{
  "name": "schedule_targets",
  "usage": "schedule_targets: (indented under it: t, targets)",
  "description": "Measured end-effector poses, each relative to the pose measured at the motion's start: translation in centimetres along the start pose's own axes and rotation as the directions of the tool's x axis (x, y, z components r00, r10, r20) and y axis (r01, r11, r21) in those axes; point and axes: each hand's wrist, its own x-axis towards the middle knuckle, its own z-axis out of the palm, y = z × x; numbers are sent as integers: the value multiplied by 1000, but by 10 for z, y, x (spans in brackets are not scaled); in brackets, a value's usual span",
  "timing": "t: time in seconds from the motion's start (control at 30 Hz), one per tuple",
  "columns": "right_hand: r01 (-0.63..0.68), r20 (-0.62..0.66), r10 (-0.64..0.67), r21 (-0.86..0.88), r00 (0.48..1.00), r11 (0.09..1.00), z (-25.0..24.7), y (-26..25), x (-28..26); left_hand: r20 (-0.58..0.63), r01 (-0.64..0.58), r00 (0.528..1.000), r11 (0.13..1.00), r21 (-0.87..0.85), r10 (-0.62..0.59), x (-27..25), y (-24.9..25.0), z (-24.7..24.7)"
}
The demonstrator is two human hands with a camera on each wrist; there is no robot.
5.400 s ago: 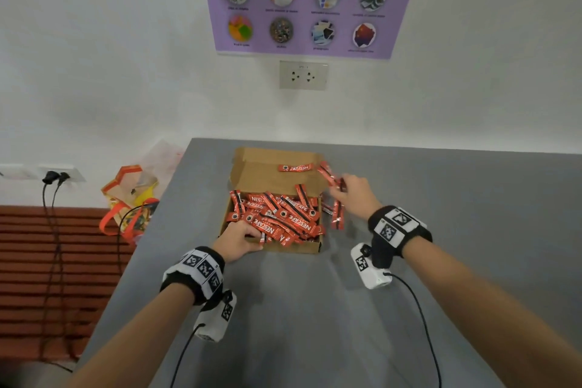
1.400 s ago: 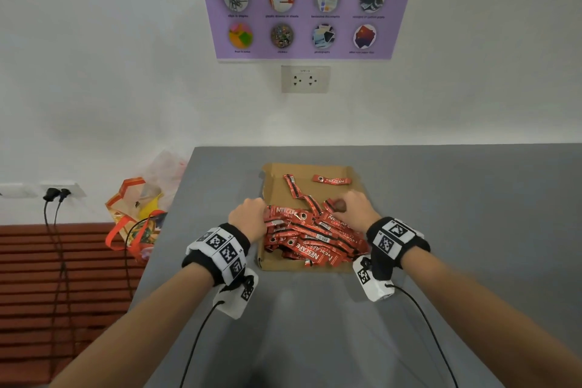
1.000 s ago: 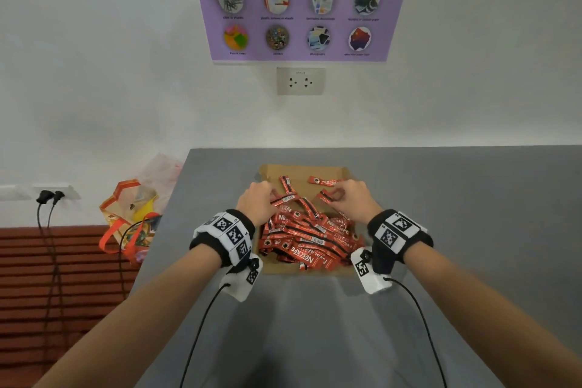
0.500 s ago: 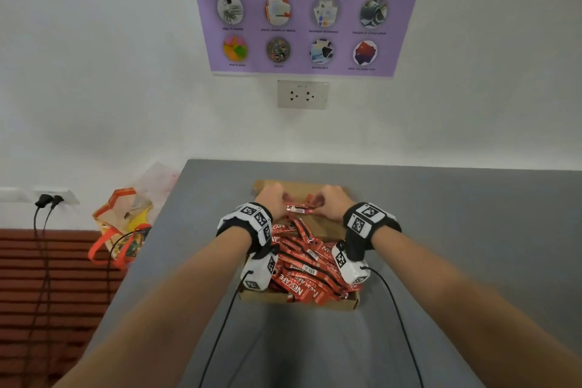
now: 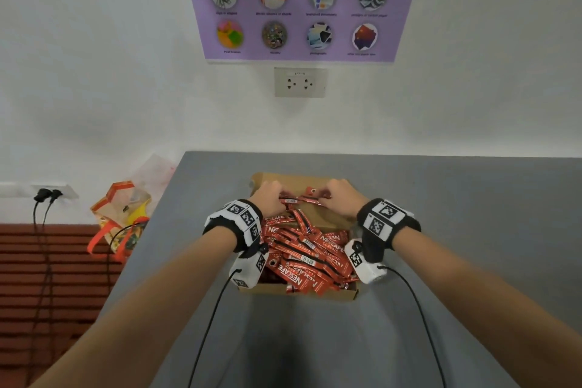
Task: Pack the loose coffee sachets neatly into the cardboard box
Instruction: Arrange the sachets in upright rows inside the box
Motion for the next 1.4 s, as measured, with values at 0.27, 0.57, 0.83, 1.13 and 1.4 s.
schedule_targets:
  t: [0.27,0.57,0.83,1.13,1.4]
  targets:
    - [91,138,-79,-83,987,992,8,-12,-65,57,-244,969,969,46,241,-36,9,-7]
    - [8,68,-6,-38,998,999,26,-9,-60,-53,-155,986,983,95,161,-29,19,4]
    - [9,-10,-9,41,1000,999,25,-8,-61,-108,-94,990,996,2,94,-42,5,4]
    - [30,-76,-24,85,997,996,-4,-29,-31,83,-72,995,984,165,59,-61,-6,2]
    - [-41,39,44,-58,998,997,17,-30,19,64,-91,995,969,230,78,-57,2,-2]
